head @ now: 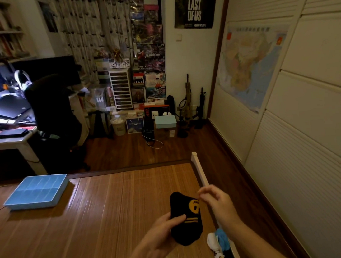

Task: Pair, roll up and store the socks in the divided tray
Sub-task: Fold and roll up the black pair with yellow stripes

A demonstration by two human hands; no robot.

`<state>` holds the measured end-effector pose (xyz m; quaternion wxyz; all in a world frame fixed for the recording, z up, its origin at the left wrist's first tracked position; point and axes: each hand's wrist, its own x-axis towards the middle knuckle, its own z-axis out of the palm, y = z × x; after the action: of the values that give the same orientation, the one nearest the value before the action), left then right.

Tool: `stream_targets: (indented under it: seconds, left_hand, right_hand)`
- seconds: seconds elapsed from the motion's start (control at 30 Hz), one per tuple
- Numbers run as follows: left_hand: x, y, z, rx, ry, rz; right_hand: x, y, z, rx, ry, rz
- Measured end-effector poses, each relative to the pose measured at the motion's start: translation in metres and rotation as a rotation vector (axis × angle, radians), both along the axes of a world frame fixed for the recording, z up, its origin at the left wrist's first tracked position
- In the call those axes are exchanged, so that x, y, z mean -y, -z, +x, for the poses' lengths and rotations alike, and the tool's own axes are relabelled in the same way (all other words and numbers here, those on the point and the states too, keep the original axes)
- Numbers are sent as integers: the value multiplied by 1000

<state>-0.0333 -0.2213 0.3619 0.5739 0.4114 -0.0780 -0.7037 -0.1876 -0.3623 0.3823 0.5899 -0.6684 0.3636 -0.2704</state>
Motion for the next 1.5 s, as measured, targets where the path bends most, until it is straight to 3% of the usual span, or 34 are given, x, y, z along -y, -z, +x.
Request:
stream_targets:
  seconds: [0.07, 0.2, 0.27, 0.43, 0.67, 0.87, 0.97, 1.1, 1.3, 1.4, 1.5]
  left_hand:
    - [0, -2, 1, 38, -10, -47]
    - [-1, -4, 4, 76, 48, -154]
    - [-1, -5, 5, 103, 82, -176]
    - [0, -3, 7, 98, 84, -170]
    - [-2, -3, 12, 177, 206, -223]
    - [1, -6, 8, 214, 257, -246]
    - [0, -6, 10, 214, 238, -244]
    - [-1, -5, 15, 193, 170, -256]
    - [0, -4, 13, 228, 198, -267]
    - [1, -1, 11, 240, 131, -282]
    - [0, -4, 13, 239, 117, -257]
  right_hand:
    - [10, -4, 5, -61, 68, 111]
    - [14, -14, 12, -119, -70, 594]
    - [14, -14, 15, -97, -97, 659]
    - [24, -24, 19, 1, -89, 473]
    - [30, -43, 18, -234, -238, 117]
    - [26, -43, 21, -226, -290, 17]
    - [26, -42, 22, -174, -255, 24]
    - [34, -39, 15, -270, -325, 213]
    - [41, -34, 12, -146, -238, 170]
    - [41, -36, 11, -141, -294, 299]
    - [41, -38, 9, -97, -321, 229]
